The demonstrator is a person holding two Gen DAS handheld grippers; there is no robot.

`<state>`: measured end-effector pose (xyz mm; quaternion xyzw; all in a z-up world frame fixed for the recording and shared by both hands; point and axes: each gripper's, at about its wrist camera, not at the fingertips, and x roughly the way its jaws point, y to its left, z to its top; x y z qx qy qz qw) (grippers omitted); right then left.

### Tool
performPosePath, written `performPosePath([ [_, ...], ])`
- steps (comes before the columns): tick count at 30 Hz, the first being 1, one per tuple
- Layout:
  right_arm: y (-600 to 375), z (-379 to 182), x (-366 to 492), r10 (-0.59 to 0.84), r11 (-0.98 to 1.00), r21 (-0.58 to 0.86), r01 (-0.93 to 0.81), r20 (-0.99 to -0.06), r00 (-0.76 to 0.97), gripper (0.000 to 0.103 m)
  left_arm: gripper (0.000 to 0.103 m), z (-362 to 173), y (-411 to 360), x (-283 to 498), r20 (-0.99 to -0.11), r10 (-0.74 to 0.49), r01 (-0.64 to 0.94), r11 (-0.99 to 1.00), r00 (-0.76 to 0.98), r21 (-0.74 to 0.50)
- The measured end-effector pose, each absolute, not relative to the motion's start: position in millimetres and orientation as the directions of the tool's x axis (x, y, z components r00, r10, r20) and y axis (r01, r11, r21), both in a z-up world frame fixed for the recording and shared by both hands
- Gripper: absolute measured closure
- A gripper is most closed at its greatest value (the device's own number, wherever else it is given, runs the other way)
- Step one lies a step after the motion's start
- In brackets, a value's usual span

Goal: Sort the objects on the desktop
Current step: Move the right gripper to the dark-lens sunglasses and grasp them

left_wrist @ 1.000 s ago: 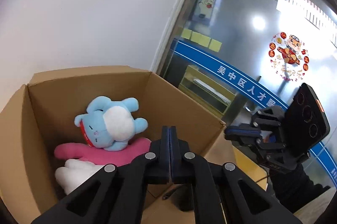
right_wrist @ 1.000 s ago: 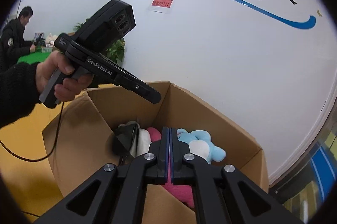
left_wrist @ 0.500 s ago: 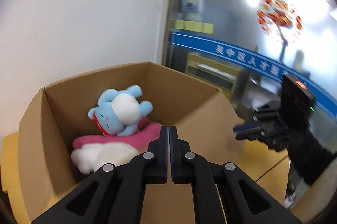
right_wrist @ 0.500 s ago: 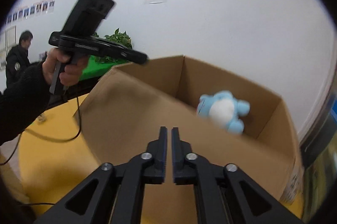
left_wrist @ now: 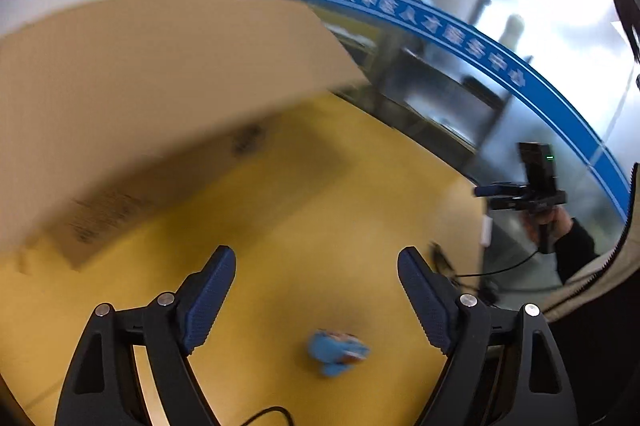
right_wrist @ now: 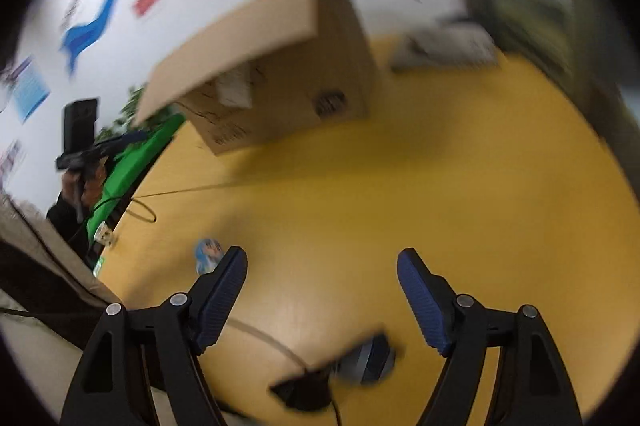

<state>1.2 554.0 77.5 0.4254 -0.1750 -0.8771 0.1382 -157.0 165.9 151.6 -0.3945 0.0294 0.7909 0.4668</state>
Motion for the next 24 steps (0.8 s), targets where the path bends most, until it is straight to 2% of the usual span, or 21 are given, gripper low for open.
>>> performPosePath([
  [2,563,44,24,-0.403,-0.854,0.519,-0.042,-0.710,-0.578,0.025,0.016,130,201,-144,-0.662,0.740,-0.768,-0.491,-0.119,-0.411],
  [5,573,6,31,-0.478,-0.733,0.660,-0.164,-0.671,-0.567,0.025,0.016,97,257,-119,-0.653,0.753,-0.751,-0.380,0.088,-0.539],
  [8,576,-20,33,-0.501,-0.676,0.698,-0.236,-0.670,-0.547,0.025,0.016,71,311,-95,-0.646,0.723,-0.719,-0.311,0.246,-0.621],
  [14,585,-54,25,-0.517,-0.600,0.744,-0.294,-0.641,-0.568,0.025,0.016,25,379,-59,-0.689,0.644,-0.686,-0.336,0.332,-0.645],
  [20,564,-52,9,-0.476,-0.707,0.666,-0.239,-0.697,-0.536,0.025,0.018,-4,412,-44,-0.703,0.612,-0.649,-0.376,0.362,-0.661],
  [22,558,-50,9,-0.444,-0.747,0.625,-0.224,-0.721,-0.532,0.030,0.021,-9,411,-44,-0.698,0.618,-0.633,-0.386,0.362,-0.671],
  [23,557,-50,12,-0.425,-0.763,0.607,-0.224,-0.732,-0.532,0.041,0.031,-12,411,-44,-0.695,0.621,-0.625,-0.391,0.362,-0.675],
  [24,556,-51,14,-0.407,-0.775,0.590,-0.227,-0.741,-0.534,0.047,0.036,-15,411,-44,-0.692,0.624,-0.617,-0.396,0.362,-0.680],
])
